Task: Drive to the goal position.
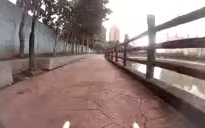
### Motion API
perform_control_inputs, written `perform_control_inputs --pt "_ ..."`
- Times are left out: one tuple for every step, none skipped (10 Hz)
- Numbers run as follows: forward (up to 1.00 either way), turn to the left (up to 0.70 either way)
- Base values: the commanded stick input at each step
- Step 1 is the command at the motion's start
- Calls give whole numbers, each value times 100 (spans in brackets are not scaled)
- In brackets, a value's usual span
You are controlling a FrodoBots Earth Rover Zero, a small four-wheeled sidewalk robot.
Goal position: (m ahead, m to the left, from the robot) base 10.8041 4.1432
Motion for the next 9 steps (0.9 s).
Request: perform_control_inputs --pt "70 0" --pt "70 0" --pt "70 0" --pt "70 0" --pt "70 0" --pt "70 0" --pt "70 0" --pt "70 0" --pt "70 0"
